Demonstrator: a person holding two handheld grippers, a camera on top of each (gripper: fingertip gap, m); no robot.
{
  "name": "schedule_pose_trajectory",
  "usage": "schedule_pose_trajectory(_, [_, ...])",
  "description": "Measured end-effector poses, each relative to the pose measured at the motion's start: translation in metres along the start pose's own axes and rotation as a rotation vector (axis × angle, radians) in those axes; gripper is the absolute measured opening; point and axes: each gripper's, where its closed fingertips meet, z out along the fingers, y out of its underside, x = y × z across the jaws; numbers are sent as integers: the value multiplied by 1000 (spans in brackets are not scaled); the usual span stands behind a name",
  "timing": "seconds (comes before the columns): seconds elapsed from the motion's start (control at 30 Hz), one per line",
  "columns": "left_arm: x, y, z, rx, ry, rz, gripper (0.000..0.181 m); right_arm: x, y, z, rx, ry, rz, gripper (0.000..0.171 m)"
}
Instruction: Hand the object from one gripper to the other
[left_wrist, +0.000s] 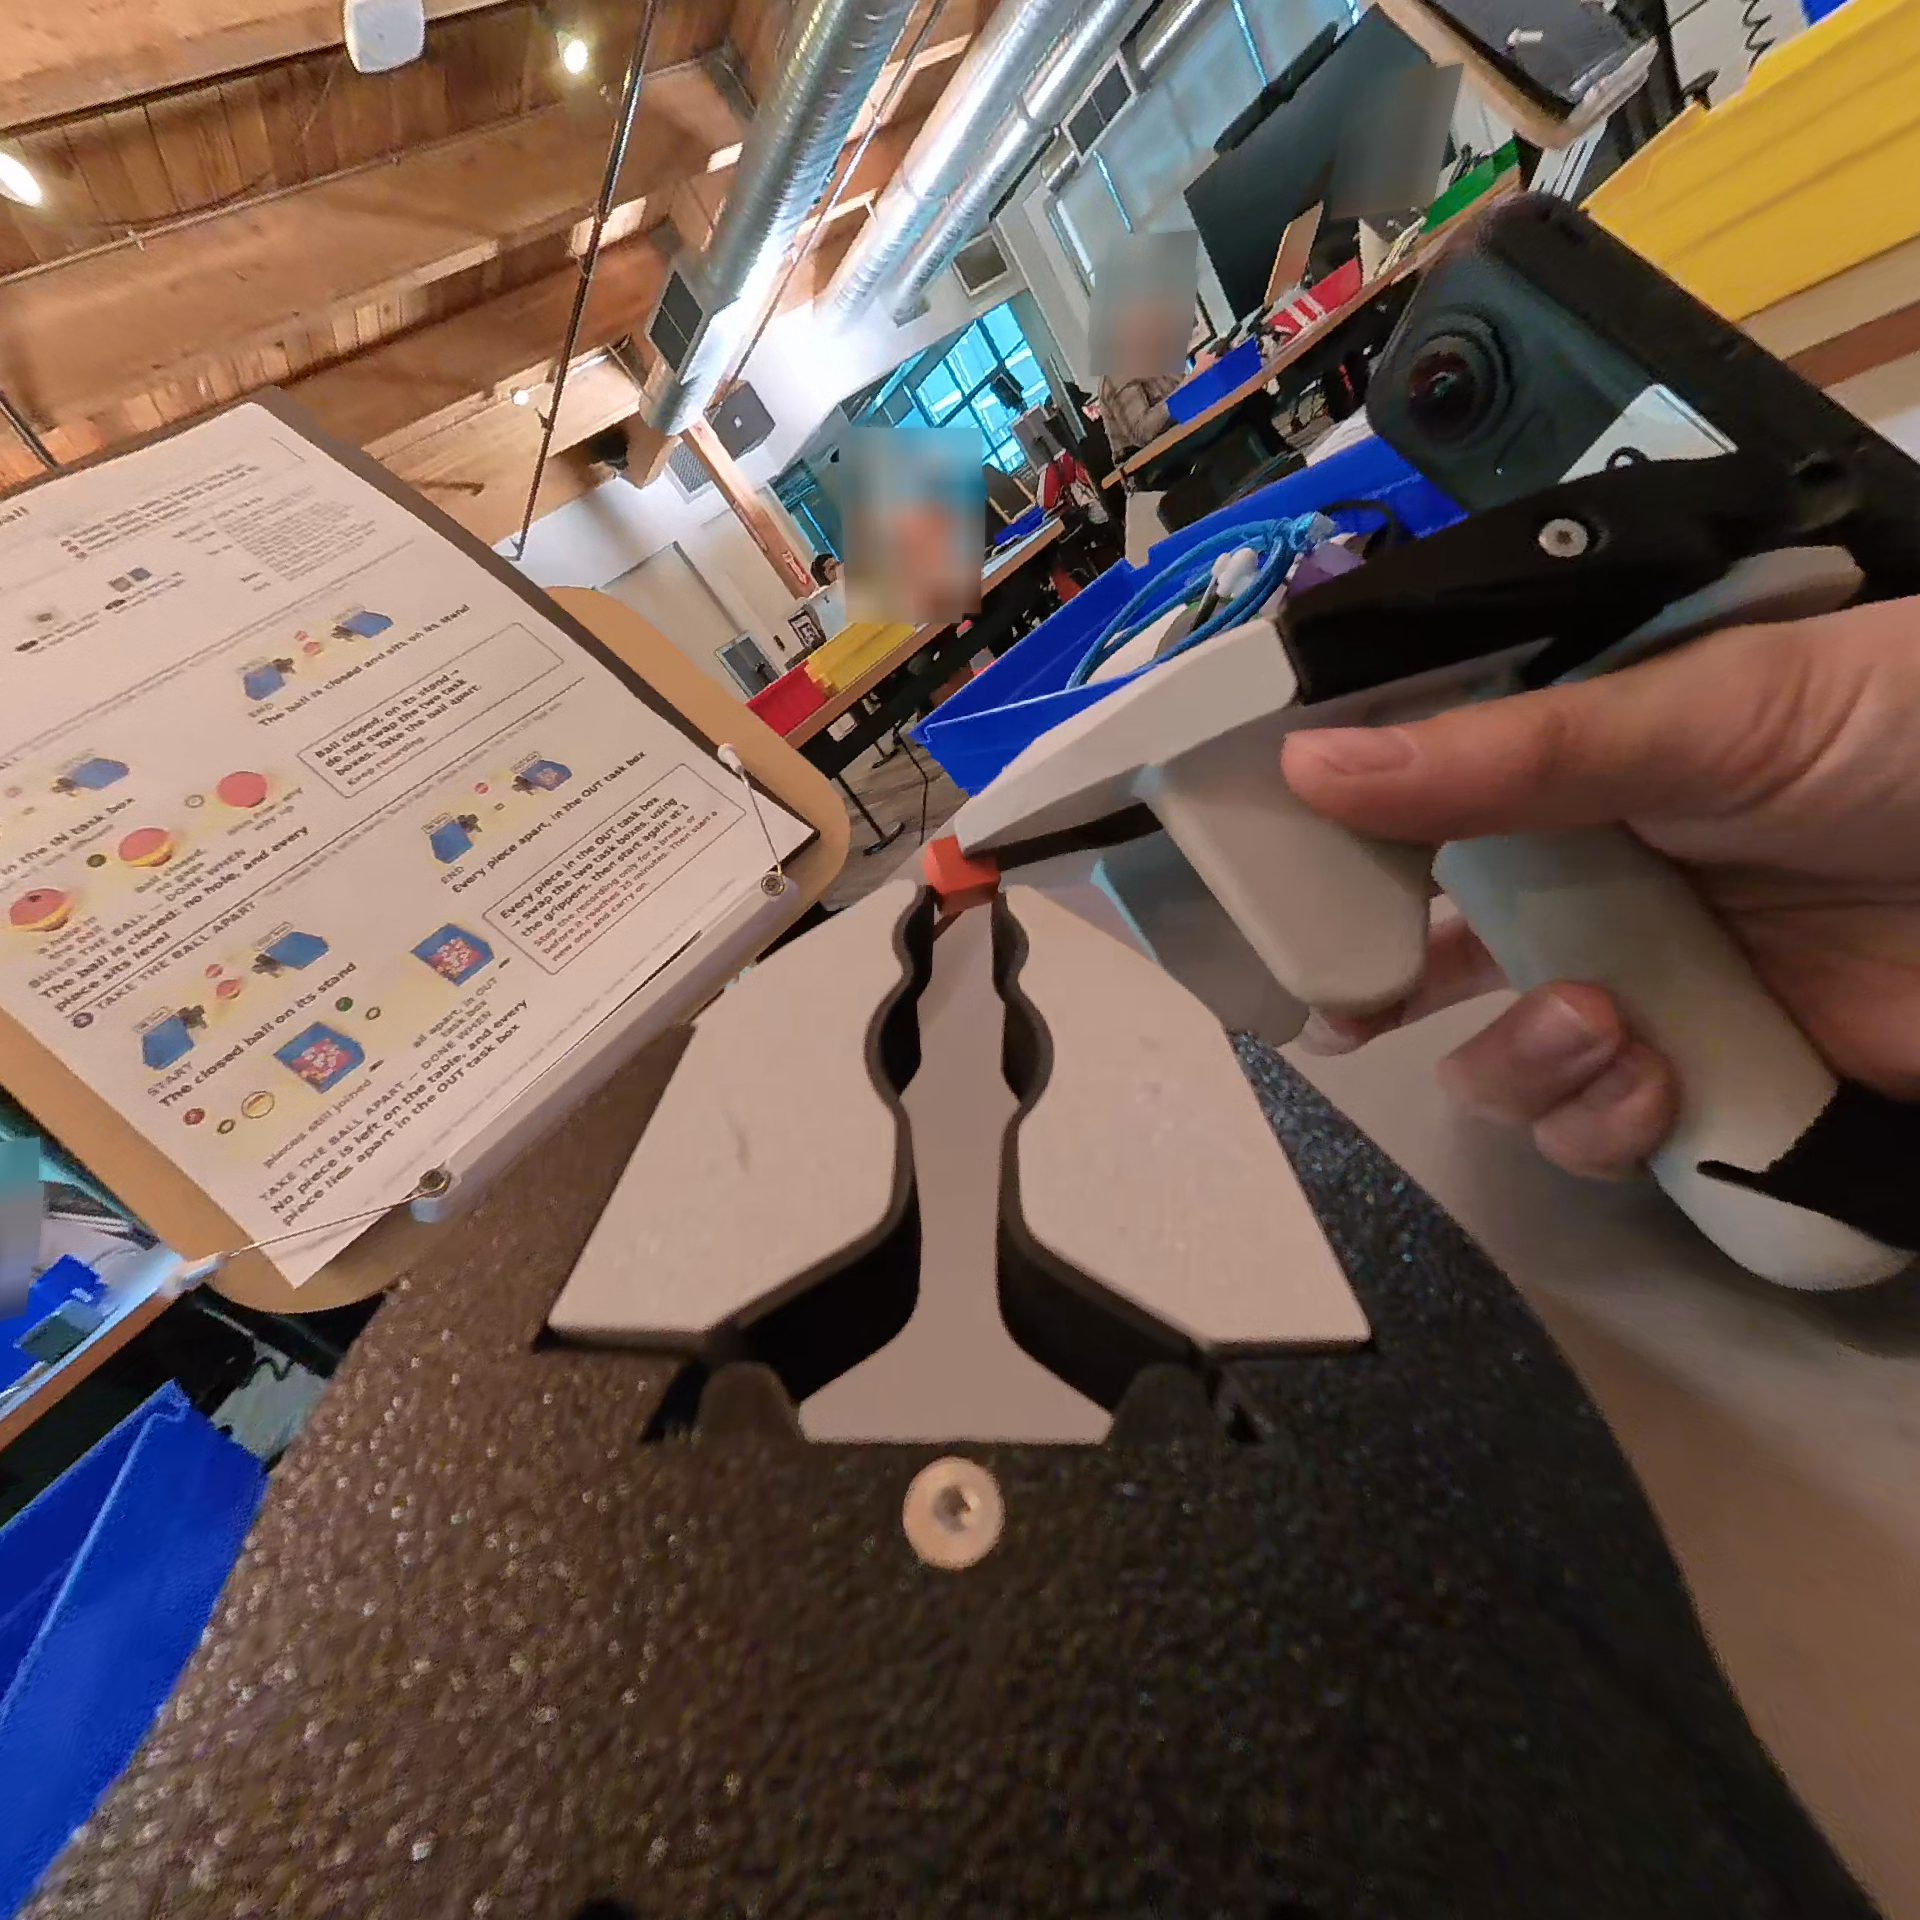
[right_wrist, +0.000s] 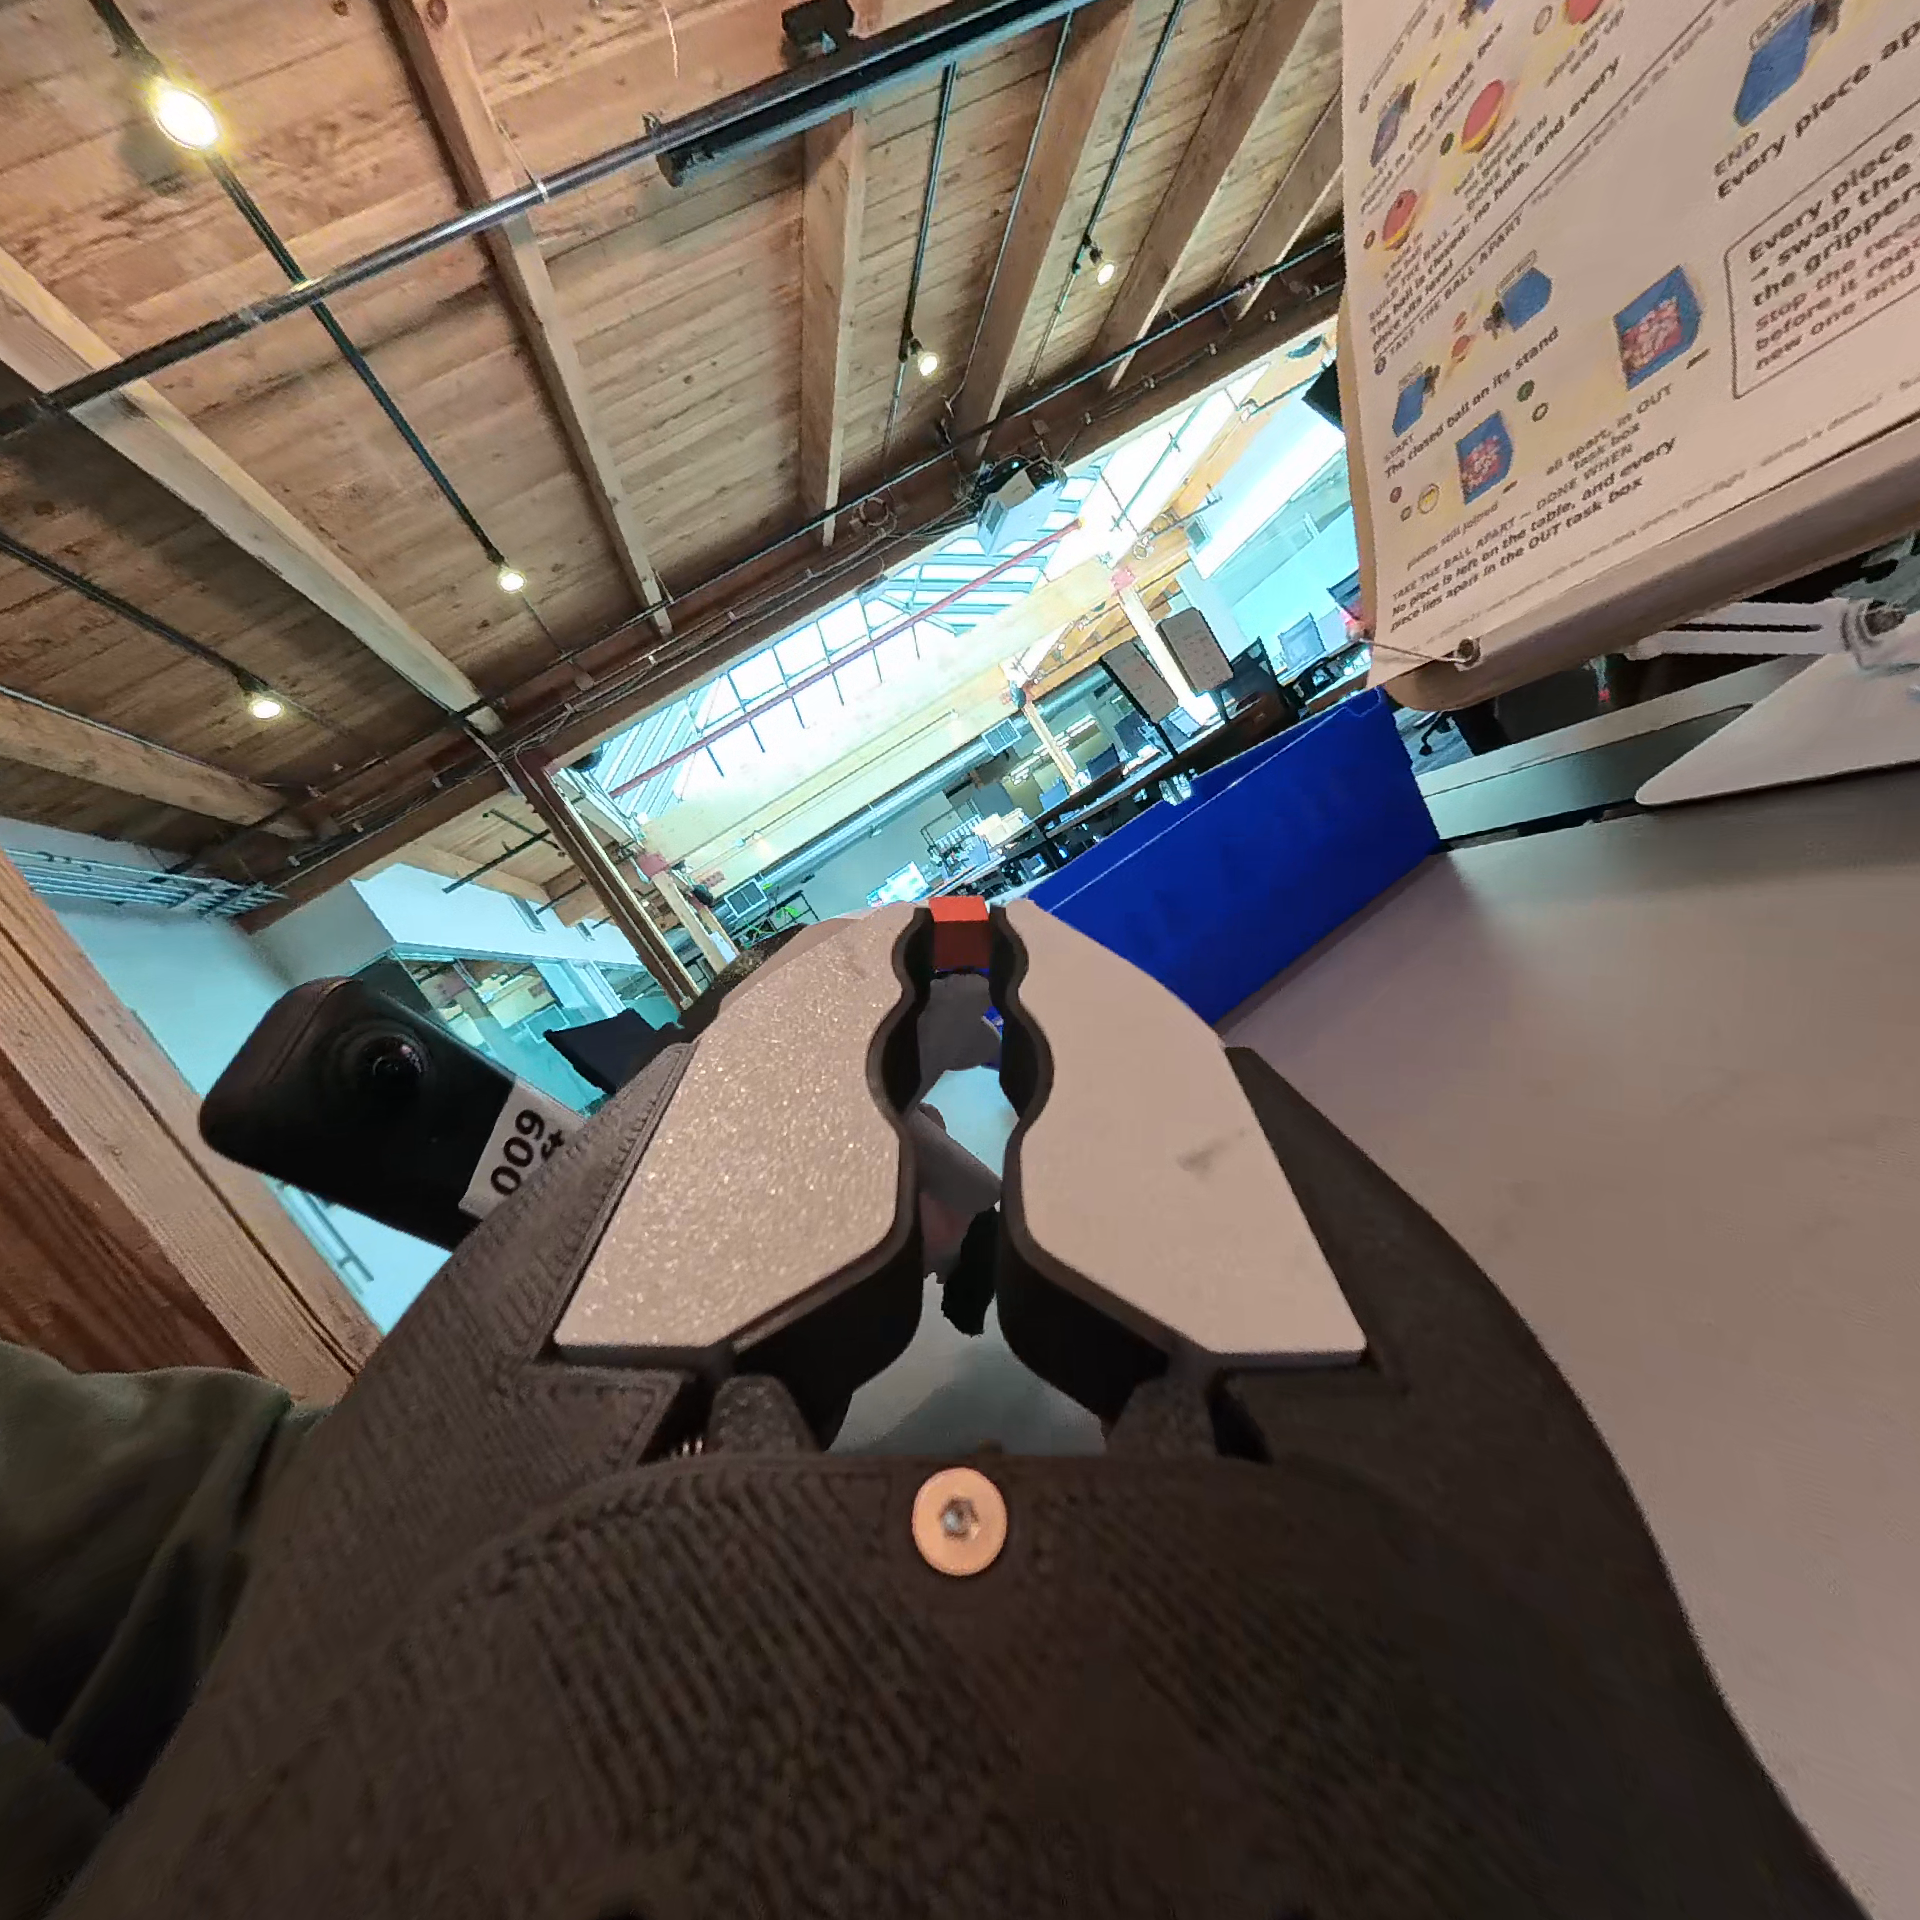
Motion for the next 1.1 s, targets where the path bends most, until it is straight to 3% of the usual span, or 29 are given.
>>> schedule_pose_trajectory(0.3, [-11,-1,-6,65,130,-183,0,-1,-5,-4,-40,-63,-52,10])
schedule_pose_trajectory(0.4, [-7,-1,-8,89,161,-145,0,0,-9,-4,-12,-36,-64,10])
schedule_pose_trajectory(0.5, [1,-3,-6,94,144,-51,17,-1,-9,-3,14,-67,66,10])
schedule_pose_trajectory(0.6, [9,-9,-4,99,110,27,22,-4,-3,-1,26,-102,150,10])
schedule_pose_trajectory(0.7, [3,-11,-3,78,29,54,12,-5,-4,-1,53,-106,177,10])
schedule_pose_trajectory(1.1, [-1,-14,-3,72,-31,59,13,-8,-7,-1,109,-115,206,10])
